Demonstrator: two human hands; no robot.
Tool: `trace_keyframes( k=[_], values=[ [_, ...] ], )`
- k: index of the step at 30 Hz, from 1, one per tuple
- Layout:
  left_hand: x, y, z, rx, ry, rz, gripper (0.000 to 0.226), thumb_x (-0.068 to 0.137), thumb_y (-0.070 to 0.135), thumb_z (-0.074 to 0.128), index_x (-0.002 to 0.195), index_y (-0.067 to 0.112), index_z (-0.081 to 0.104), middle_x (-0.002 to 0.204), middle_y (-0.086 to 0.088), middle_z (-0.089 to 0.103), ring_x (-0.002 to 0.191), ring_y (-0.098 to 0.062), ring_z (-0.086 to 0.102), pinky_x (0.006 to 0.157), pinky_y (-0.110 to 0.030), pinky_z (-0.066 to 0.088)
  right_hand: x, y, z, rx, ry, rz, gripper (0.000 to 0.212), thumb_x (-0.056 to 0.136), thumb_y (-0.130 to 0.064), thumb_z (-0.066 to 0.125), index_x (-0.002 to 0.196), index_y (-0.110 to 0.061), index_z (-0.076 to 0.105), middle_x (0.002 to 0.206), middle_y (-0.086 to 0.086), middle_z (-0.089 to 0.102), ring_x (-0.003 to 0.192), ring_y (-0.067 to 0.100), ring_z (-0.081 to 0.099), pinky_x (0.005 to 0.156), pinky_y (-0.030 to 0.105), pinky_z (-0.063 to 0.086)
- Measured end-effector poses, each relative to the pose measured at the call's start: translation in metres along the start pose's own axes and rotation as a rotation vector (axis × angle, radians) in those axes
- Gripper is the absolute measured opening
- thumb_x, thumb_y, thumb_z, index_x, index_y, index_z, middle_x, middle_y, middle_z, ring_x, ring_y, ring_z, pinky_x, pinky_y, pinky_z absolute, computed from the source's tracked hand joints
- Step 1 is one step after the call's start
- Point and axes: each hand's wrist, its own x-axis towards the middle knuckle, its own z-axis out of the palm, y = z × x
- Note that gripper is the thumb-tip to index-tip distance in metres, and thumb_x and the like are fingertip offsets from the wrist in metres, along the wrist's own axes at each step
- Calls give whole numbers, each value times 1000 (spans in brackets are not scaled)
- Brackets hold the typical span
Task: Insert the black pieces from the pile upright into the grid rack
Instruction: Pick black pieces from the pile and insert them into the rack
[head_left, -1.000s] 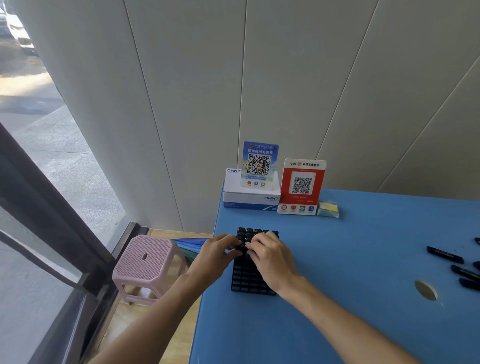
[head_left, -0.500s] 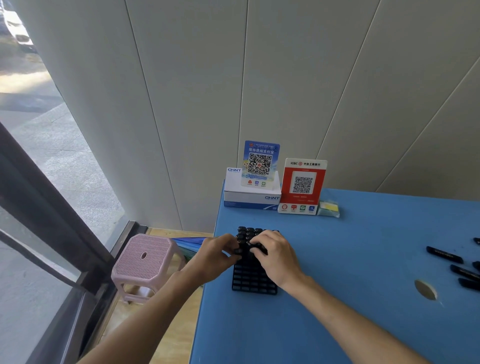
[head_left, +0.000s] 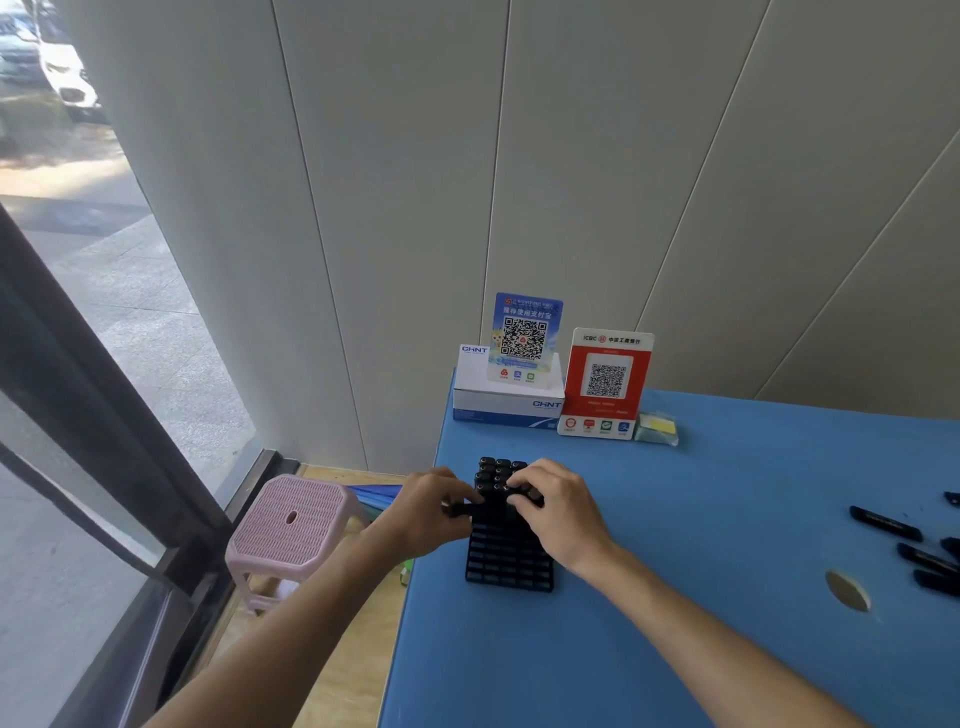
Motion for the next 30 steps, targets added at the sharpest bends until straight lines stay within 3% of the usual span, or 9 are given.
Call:
trace_keyframes(
  k=[11,14,16,18,20,23,30],
  values=[
    [-10,19,3,-50,17,2,7,80,17,70,83,14,65,82,5,66,77,-14,60,71,-28,50,-15,0,-20,-6,12,12,13,81,-16,70,94,-15,68,91,-7,61,84,10,53,76,24,47],
    [-12,20,6,26,33,26,21,88,21,61,108,25,64,97,11,65,93,-9,51,83,-28,38,-17,1,-24,-2,9,16,12,81,-15,70,94,-16,68,91,-6,62,83,11,54,77,27,49],
    [-13,19,7,121,32,21,35,93,22,53,125,35,54,107,17,63,100,-8,46,90,-30,27,-17,1,-25,4,10,21,12,81,-15,70,93,-16,68,89,-6,61,80,10,54,76,27,50],
    [-15,19,7,122,26,9,40,95,19,48,130,38,48,112,18,62,100,-7,49,92,-31,25,-18,2,-26,8,8,25,12,81,-15,70,92,-16,68,88,-6,61,79,10,55,76,29,50],
    [-15,19,6,82,22,23,45,95,15,48,133,39,44,114,14,61,97,-9,54,93,-34,33,-18,3,-25,15,5,31,12,80,-14,71,92,-17,68,87,-6,60,78,11,55,75,30,51],
    [-16,18,7,-38,7,35,57,92,6,49,138,37,37,108,4,58,86,-14,55,80,-37,49,-17,2,-23,28,2,41,12,80,-15,71,91,-18,68,86,-7,60,77,11,56,75,30,51],
    [-8,8,11,-157,53,33,51,87,4,60,128,33,48,100,4,59,75,-9,65,73,-26,56,-8,-5,-12,35,-5,38,17,83,-18,68,100,-18,69,91,-7,62,85,11,54,80,27,48]
  ],
)
